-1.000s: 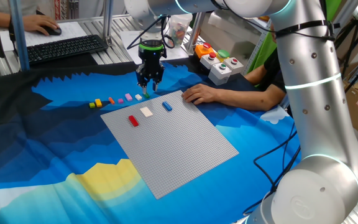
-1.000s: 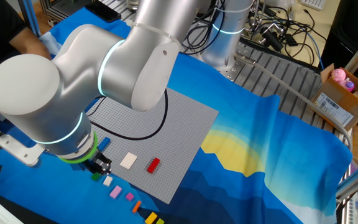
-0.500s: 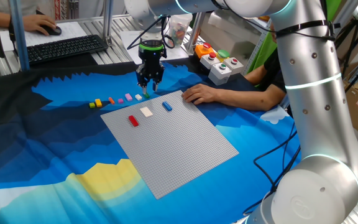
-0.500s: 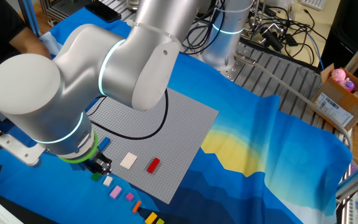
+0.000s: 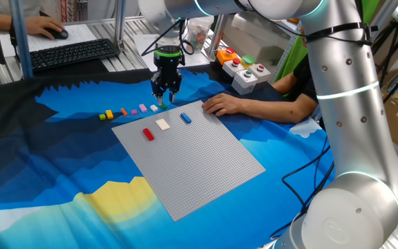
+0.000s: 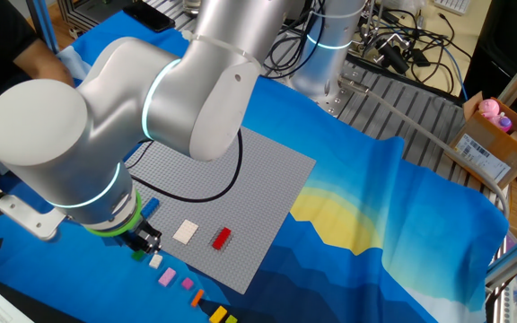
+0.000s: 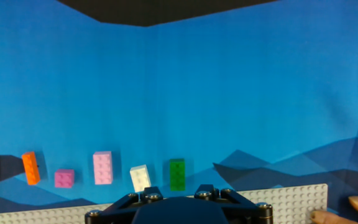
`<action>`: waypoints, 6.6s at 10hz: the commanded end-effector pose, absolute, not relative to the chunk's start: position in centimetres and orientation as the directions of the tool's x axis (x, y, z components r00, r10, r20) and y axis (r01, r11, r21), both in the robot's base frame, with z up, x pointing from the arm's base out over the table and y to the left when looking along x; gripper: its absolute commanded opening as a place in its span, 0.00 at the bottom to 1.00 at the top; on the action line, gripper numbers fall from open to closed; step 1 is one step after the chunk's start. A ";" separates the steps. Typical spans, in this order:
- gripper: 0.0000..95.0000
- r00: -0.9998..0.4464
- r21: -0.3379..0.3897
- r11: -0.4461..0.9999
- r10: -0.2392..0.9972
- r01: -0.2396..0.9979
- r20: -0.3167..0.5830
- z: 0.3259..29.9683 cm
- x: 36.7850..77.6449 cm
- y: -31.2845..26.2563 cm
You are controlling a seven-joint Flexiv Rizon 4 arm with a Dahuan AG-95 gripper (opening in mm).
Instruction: Stack small Lego blocks one on top of the other
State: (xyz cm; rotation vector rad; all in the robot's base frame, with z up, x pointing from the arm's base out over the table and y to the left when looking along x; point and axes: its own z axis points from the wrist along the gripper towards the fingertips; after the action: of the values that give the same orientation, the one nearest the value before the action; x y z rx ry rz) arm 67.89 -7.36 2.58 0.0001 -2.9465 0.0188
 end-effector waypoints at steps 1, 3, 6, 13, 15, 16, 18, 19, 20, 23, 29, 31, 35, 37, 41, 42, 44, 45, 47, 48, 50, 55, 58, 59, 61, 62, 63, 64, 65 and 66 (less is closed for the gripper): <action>0.40 -0.981 -0.010 1.000 -0.002 -0.004 0.194 2.6 67.9 -7.3; 0.40 -0.981 -0.006 1.000 -0.003 -0.005 0.195 2.6 67.9 -7.3; 0.40 -0.982 -0.012 1.000 -0.022 -0.025 0.189 2.2 68.0 -6.7; 0.40 -0.985 -0.007 0.999 -0.039 -0.041 0.167 0.7 68.2 -7.3; 0.20 -0.985 -0.006 0.999 -0.041 -0.042 0.165 0.6 68.3 -7.4; 0.00 -0.985 -0.002 0.999 -0.044 -0.045 0.164 0.5 68.3 -7.4; 0.00 -0.986 -0.001 0.999 -0.046 -0.046 0.163 0.4 68.3 -7.4; 0.00 -0.985 0.000 0.999 -0.048 -0.048 0.164 0.5 68.3 -7.4; 0.00 -0.984 0.008 0.999 -0.051 -0.050 0.170 0.9 68.2 -7.5; 0.00 -0.976 0.021 0.999 -0.051 -0.048 0.210 2.8 67.3 -7.8; 0.00 -0.979 -0.007 1.000 -0.023 -0.025 0.204 2.4 61.5 -5.5; 0.00 -0.977 -0.013 0.999 -0.030 -0.034 0.212 1.8 60.8 -5.5; 0.00 -0.976 -0.013 0.999 -0.046 -0.050 0.212 0.8 60.3 -6.5; 0.00 -0.977 -0.015 0.999 -0.042 -0.046 0.207 0.5 60.2 -6.5; 0.00 -0.978 -0.015 0.999 -0.036 -0.040 0.205 0.5 60.2 -6.3; 0.00 -0.978 -0.017 0.999 -0.035 -0.039 0.204 0.6 60.2 -6.3; 0.00 -0.978 -0.014 0.999 -0.037 -0.040 0.203 0.6 60.3 -6.2; 0.00 -0.979 -0.014 0.999 -0.037 -0.040 0.203 0.5 60.3 -6.2; 0.00 -0.979 -0.012 0.999 -0.039 -0.043 0.202 0.5 60.3 -6.2; 0.00 -0.978 -0.011 0.999 -0.036 -0.039 0.204 0.6 60.3 -6.1; 0.00 -0.979 -0.015 0.999 -0.024 -0.028 0.203 0.7 60.2 -5.9; 0.00 -0.980 -0.024 0.999 -0.021 -0.026 0.198 0.3 60.3 -5.8; 0.20 -0.981 -0.027 0.999 -0.011 -0.017 0.196 0.5 60.2 -5.7; 0.40 -0.981 -0.027 1.000 -0.011 -0.017 0.195 0.5 60.2 -5.7; 0.40 -0.981 -0.028 0.999 -0.010 -0.015 0.192 0.4 60.3 -5.7; 0.40 -0.982 -0.032 0.999 -0.011 -0.017 0.190 0.5 60.3 -5.7; 0.40 -0.981 -0.030 0.999 -0.009 -0.015 0.194 0.8 60.2 -5.8; 0.40 -0.980 -0.021 1.000 -0.011 -0.016 0.197 1.2 60.1 -5.9; 0.00 -0.980 -0.001 1.000 -0.012 -0.012 0.199 1.5 60.0 -6.0; 0.00 -0.980 0.004 1.000 -0.012 -0.011 0.200 1.7 59.9 -6.0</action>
State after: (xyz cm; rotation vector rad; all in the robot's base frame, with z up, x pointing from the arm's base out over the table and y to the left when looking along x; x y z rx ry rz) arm 59.79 -6.09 1.75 0.0168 -2.9402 -0.0061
